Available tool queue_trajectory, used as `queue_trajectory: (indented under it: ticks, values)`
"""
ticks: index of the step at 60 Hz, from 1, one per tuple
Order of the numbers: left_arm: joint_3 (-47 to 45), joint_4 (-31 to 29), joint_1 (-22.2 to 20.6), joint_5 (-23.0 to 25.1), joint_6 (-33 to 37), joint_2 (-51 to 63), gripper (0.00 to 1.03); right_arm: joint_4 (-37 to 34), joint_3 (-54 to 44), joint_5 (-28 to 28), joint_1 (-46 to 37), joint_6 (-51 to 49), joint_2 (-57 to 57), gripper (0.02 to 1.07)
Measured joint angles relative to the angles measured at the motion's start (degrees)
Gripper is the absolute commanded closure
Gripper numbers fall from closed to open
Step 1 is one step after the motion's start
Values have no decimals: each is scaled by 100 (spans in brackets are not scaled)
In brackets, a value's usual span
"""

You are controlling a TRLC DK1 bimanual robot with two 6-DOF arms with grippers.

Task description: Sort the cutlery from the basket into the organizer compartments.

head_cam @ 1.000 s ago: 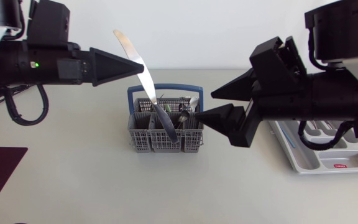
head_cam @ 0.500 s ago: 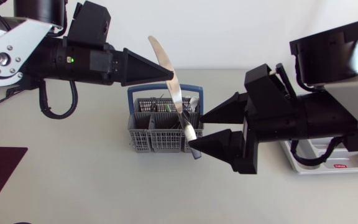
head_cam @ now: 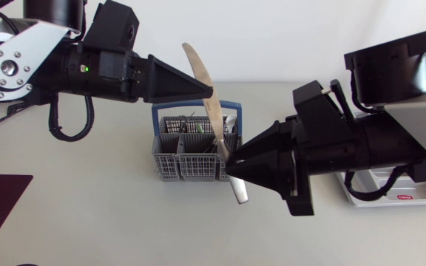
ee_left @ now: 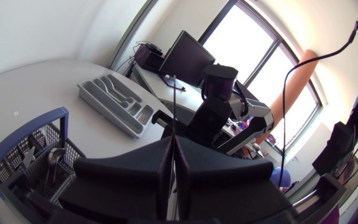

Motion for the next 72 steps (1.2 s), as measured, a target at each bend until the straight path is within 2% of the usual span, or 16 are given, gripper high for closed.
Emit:
queue_trajectory:
  ticks: [2, 18, 21, 23, 29, 30, 31, 34, 40, 50, 54, 55, 58, 61, 67, 72]
  values:
    - [0, 0, -2, 2, -2, 0, 100, -2, 0, -15, 4, 2, -2, 92]
    - [0, -2, -24, 151, 15, 0, 99, -125, 2, -118, 138, 96, -4, 99]
    - [0, 0, -26, 109, 9, 0, 84, -162, 2, -181, 138, 87, -4, 100]
    - [0, 0, -15, 107, -4, 0, 82, -177, 2, -236, 138, 90, -4, 101]
    - [2, 22, -7, 109, -26, -13, 86, -192, 2, -258, 131, 87, -4, 101]
    - [2, 24, -7, 109, -28, -13, 93, -192, 2, -258, 131, 87, -4, 101]
    - [2, 39, -7, 111, -35, -13, 97, -192, 2, -258, 127, 87, -4, 101]
    - [2, 140, -7, 109, -116, -13, 100, -190, 2, -258, 127, 90, -4, 101]
    - [0, 446, -7, 111, -256, -13, 100, -170, 2, -254, 101, 90, 46, 100]
    - [-7, 468, 153, 114, -278, -15, 100, -210, -57, -13, 90, -9, 61, 98]
    - [-13, 247, 308, -59, -83, -42, 100, -267, -177, 243, 79, -142, 11, 96]
    - [-11, 2, 354, -184, 125, -50, 100, -302, -234, 289, 55, -197, -4, 96]
    - [-2, -841, 415, -640, 802, -85, 100, -343, -365, 369, -2, -289, -15, 91]
    - [-9, -1429, 404, -1102, 1364, -87, 100, -317, -492, 614, -61, -376, -4, 81]
    - [-149, -1655, 345, -1545, 2070, -87, 100, -48, -667, 1032, -146, -391, 304, 71]
    - [-345, -1652, 273, -1967, 2461, -87, 100, 396, -680, 1241, -190, -365, 890, 53]
